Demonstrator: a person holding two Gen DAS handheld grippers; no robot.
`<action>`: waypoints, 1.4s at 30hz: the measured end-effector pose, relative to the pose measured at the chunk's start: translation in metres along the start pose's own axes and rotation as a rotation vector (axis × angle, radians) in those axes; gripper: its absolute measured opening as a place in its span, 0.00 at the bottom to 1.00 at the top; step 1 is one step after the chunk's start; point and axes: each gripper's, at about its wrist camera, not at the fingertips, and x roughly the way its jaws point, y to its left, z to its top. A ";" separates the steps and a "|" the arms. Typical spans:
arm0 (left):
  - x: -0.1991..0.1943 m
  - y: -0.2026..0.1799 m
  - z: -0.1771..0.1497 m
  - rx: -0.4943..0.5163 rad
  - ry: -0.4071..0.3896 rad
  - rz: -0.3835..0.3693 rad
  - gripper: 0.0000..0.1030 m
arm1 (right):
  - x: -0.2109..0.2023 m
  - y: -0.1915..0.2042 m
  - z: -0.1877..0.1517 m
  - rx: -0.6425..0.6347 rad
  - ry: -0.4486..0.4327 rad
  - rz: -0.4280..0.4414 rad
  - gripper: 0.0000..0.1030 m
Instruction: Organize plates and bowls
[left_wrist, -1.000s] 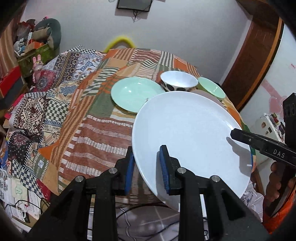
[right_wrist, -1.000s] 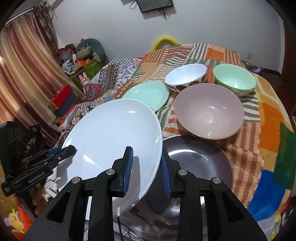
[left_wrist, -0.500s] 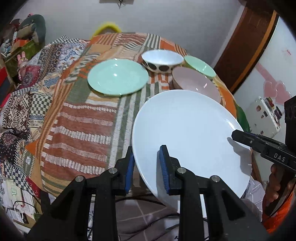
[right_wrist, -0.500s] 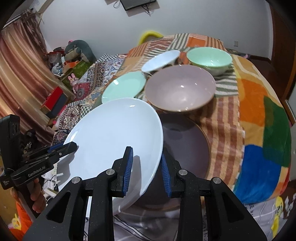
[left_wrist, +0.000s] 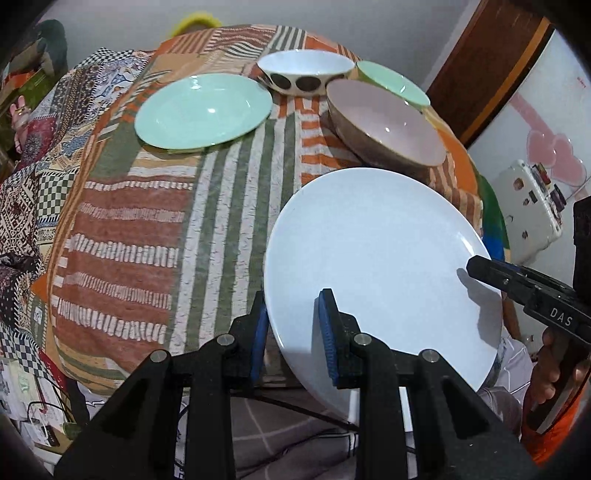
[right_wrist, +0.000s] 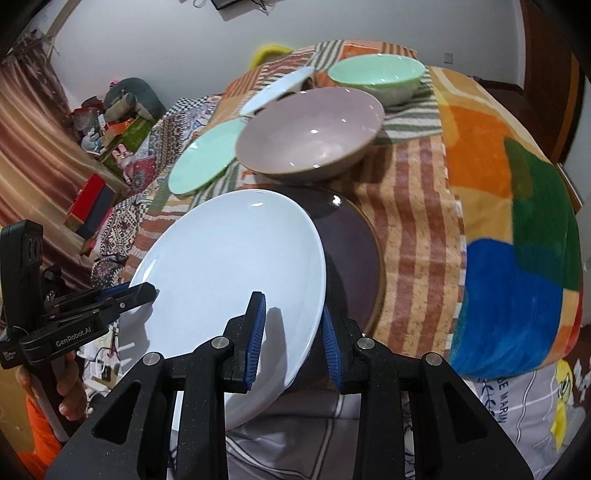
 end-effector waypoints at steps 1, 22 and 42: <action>0.003 -0.002 0.001 0.004 0.007 0.001 0.26 | 0.000 -0.002 0.000 0.007 0.001 -0.001 0.27; 0.042 -0.012 0.023 0.013 0.068 0.028 0.26 | 0.003 -0.019 0.004 0.052 0.001 -0.011 0.29; 0.048 -0.006 0.026 -0.007 0.063 0.005 0.26 | 0.007 -0.012 0.012 0.000 -0.002 -0.061 0.28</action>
